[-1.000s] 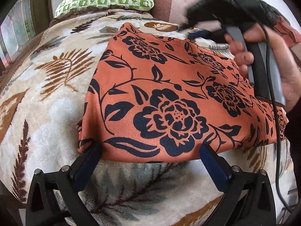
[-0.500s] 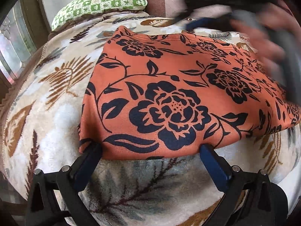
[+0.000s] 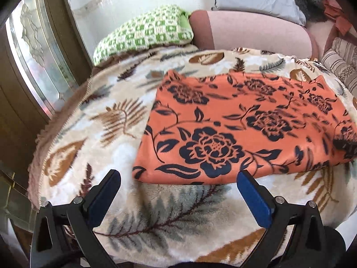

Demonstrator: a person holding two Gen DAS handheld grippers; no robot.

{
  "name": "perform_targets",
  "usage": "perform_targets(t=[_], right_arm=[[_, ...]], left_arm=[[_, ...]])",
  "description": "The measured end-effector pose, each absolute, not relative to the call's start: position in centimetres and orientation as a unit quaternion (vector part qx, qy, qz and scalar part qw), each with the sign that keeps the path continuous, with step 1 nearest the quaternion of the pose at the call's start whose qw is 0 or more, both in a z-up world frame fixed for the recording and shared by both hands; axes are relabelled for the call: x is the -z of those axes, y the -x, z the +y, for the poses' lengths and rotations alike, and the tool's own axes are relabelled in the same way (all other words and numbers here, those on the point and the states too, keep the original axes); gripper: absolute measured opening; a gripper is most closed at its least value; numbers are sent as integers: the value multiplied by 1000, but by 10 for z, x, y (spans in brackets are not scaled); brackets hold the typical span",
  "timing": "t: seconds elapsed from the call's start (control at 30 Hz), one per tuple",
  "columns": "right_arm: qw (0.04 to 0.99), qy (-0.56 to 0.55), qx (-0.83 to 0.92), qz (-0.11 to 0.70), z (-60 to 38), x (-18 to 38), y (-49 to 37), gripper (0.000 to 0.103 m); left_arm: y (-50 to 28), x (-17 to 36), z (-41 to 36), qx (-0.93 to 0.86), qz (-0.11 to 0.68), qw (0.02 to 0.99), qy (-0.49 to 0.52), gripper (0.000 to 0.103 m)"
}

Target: Fold small clothes

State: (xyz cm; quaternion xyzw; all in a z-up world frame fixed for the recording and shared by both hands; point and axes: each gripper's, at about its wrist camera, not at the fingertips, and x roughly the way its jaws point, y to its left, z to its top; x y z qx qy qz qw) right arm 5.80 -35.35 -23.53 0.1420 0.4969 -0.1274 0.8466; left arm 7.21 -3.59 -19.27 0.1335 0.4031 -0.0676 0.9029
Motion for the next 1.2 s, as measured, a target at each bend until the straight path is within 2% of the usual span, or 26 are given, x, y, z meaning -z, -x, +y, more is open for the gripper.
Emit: perform_targets(t=[0.17, 0.37, 0.5, 0.57, 0.83, 1.2], right_arm=[[858, -143, 120, 478, -357, 229, -43, 26], [882, -167, 143, 417, -369, 205, -20, 26], [849, -177, 166, 469, -378, 235, -21, 26], [851, -187, 159, 463, -381, 239, -18, 26], [875, -222, 135, 409, -380, 196, 5, 26], [899, -217, 116, 363, -370, 149, 33, 26]], left_arm=[[-58, 162, -40, 59, 372, 915, -144, 103], [-43, 120, -37, 45, 328, 933, -141, 103], [-35, 101, -34, 39, 314, 939, -136, 103], [-31, 95, -33, 38, 308, 941, -135, 103], [-21, 71, -20, 19, 287, 950, -123, 103], [-15, 39, 5, -8, 251, 964, -86, 103]])
